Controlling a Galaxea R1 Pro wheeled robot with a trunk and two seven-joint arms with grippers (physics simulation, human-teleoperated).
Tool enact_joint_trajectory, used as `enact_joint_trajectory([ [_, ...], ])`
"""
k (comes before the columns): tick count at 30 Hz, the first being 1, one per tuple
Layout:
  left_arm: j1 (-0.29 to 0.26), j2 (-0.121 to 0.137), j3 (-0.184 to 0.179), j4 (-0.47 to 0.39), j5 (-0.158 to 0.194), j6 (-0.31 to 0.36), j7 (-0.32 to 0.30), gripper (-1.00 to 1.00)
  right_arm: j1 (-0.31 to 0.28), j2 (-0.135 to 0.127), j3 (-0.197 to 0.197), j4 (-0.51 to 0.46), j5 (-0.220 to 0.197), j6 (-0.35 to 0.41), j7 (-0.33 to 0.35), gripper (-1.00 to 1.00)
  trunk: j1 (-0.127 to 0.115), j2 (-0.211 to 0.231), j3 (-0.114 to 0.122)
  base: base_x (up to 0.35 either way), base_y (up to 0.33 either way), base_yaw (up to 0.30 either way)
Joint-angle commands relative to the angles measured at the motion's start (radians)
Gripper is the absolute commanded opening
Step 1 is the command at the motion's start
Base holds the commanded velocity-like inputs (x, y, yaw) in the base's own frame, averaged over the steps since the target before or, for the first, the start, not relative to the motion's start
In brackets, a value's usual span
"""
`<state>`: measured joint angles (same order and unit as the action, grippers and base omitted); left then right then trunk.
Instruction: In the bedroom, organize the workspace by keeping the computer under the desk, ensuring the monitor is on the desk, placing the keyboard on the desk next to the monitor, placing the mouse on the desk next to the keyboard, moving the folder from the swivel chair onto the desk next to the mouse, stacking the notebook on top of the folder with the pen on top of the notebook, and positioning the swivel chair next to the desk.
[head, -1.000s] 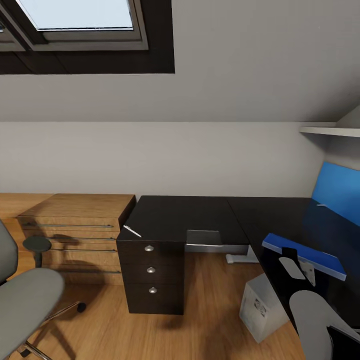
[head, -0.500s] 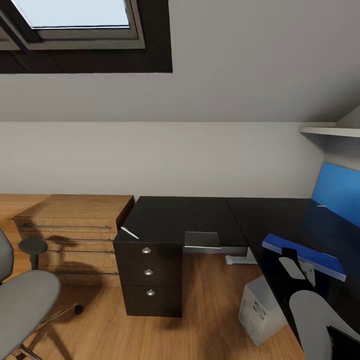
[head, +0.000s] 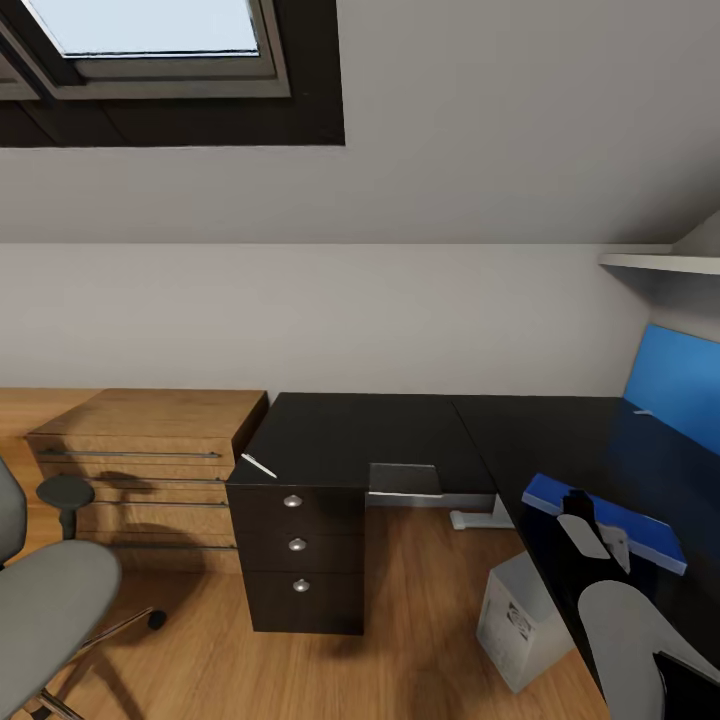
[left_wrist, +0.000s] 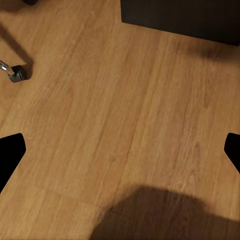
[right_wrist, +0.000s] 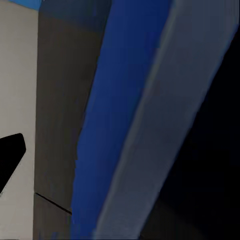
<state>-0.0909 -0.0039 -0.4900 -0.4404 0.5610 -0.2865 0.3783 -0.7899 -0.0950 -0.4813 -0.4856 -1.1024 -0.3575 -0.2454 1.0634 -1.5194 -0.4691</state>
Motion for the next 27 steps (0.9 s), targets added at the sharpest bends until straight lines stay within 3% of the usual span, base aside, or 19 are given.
enact_joint_trajectory([
  [1, -0.001, 0.001, -0.009, 0.000, 0.008, -0.005, 0.007, 1.00, 0.000, 0.000, 0.001, -0.001, -0.010, -0.005, 0.000, 1.00, 0.000, -0.001, -0.001, 0.000, 0.000, 0.000],
  [17, -0.001, 0.001, -0.007, 0.000, 0.008, -0.005, 0.007, 1.00, -0.001, 0.000, 0.002, -0.001, -0.010, -0.005, 0.001, 1.00, 0.000, -0.001, -0.001, -0.001, 0.000, 0.000],
  [27, -0.001, 0.001, -0.007, 0.000, 0.008, -0.005, 0.005, 1.00, 0.000, 0.000, 0.003, -0.002, -0.008, -0.006, 0.001, 1.00, 0.000, -0.001, -0.001, -0.107, 0.000, 0.000],
])
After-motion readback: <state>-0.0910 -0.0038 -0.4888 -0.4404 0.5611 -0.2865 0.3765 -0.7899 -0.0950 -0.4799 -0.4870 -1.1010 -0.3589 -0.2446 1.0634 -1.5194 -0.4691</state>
